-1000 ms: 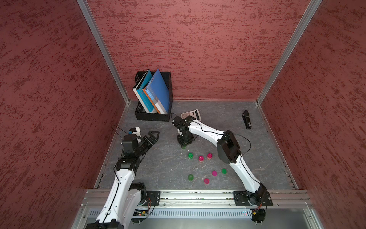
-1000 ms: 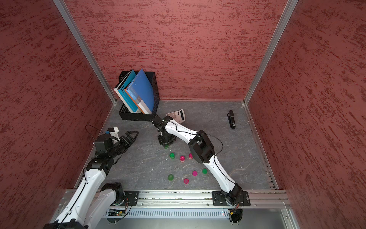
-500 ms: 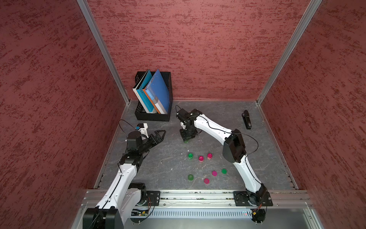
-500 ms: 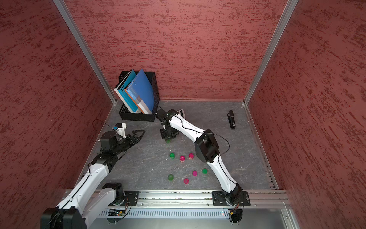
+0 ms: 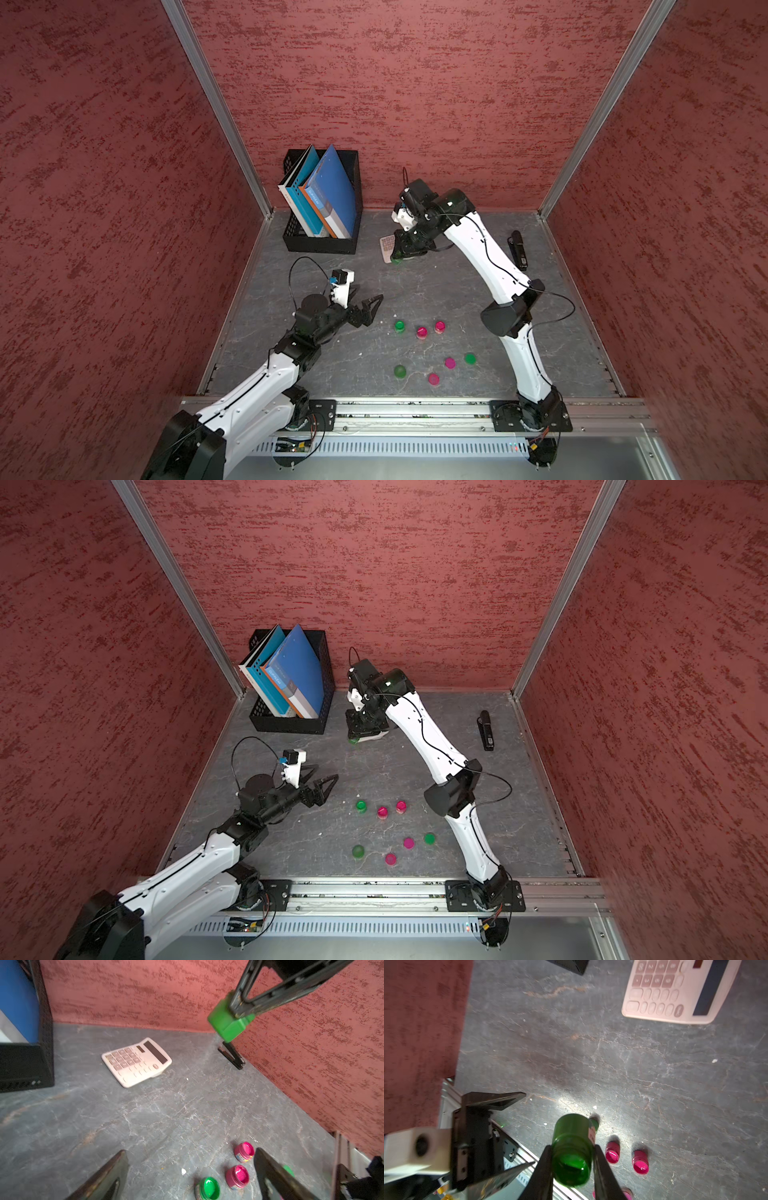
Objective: Close the paint jar lid
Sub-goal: Pick up the paint jar from the center of the board.
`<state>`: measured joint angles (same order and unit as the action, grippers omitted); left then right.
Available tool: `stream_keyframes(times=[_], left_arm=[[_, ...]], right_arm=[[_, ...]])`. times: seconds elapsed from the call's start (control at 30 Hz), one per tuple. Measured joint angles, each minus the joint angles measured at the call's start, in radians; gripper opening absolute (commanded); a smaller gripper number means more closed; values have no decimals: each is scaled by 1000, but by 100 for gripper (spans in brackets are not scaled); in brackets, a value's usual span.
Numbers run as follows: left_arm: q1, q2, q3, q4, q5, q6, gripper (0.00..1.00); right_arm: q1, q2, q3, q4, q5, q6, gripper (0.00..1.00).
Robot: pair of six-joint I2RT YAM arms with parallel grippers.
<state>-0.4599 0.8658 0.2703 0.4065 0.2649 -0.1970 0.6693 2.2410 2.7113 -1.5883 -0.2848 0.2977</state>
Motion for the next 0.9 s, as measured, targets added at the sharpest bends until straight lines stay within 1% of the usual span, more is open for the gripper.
stream_keyframes(times=[0.17,0.37,0.5,0.67,0.8,0.9], left_arm=[[-91,24,-16,97,-78,110,89],[-134,111,-9,183,-131,177,89],[-161,167,43,211,-137,213,86],[-188,197,101,246,-136,243,82],[-198,196,112,253,-136,258,78],[-205,196,112,253,-137,267,70]], right_arm=[[-1,-57,-36,-30,-52,-11,25],[8,-68,-80,-42,-68,-17,24],[19,-68,-89,-45,-72,-18,25],[37,-68,-97,-48,-73,-18,25],[47,-68,-111,-49,-75,-18,25],[54,-68,-121,-51,-80,-18,25]])
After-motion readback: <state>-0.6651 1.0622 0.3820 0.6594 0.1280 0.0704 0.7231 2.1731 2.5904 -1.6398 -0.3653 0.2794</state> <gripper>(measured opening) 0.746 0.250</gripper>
